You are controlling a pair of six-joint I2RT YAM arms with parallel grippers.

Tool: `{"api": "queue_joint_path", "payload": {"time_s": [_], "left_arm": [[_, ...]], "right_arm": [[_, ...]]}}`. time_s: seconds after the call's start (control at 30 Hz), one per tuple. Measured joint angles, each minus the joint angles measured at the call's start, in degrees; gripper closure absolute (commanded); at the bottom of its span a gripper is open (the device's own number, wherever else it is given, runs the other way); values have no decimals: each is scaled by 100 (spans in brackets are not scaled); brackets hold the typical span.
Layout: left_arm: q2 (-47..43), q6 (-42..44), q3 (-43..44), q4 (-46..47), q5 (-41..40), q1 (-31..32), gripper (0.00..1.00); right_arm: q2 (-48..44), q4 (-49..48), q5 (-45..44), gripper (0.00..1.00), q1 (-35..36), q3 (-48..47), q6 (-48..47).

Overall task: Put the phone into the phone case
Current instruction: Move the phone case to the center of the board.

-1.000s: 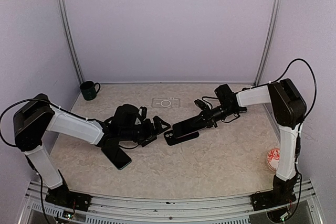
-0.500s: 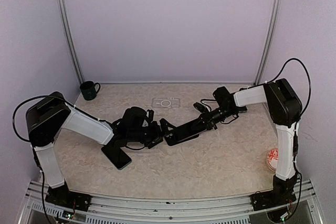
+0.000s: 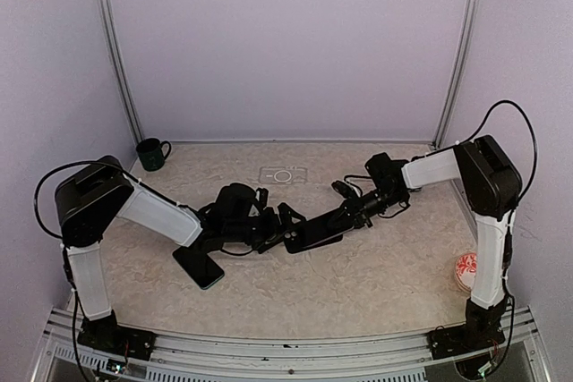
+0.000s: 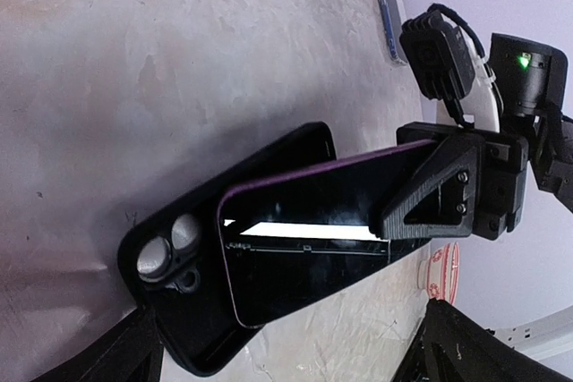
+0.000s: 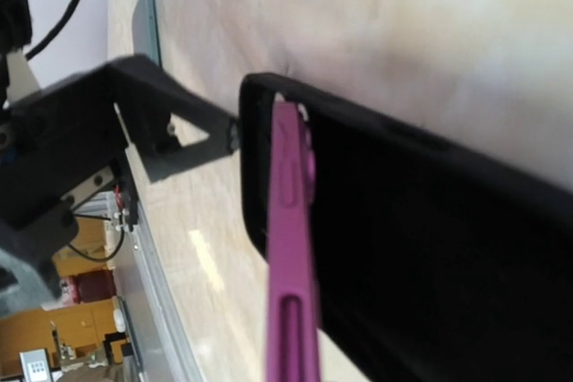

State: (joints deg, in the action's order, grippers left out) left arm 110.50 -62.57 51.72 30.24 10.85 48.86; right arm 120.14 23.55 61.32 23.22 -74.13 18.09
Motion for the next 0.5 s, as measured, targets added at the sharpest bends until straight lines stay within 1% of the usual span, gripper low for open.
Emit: {"api": "queue_joint_path", "payload": {"time_s": [0.23,0.5], "left_arm": [[131,0,13,66,57,-2,1],[177,2,20,101,76,-2,1]], "right_arm": [[-431,-339,-52,100,107,686,444],[-472,-767,22,100,131,909,896]]}}
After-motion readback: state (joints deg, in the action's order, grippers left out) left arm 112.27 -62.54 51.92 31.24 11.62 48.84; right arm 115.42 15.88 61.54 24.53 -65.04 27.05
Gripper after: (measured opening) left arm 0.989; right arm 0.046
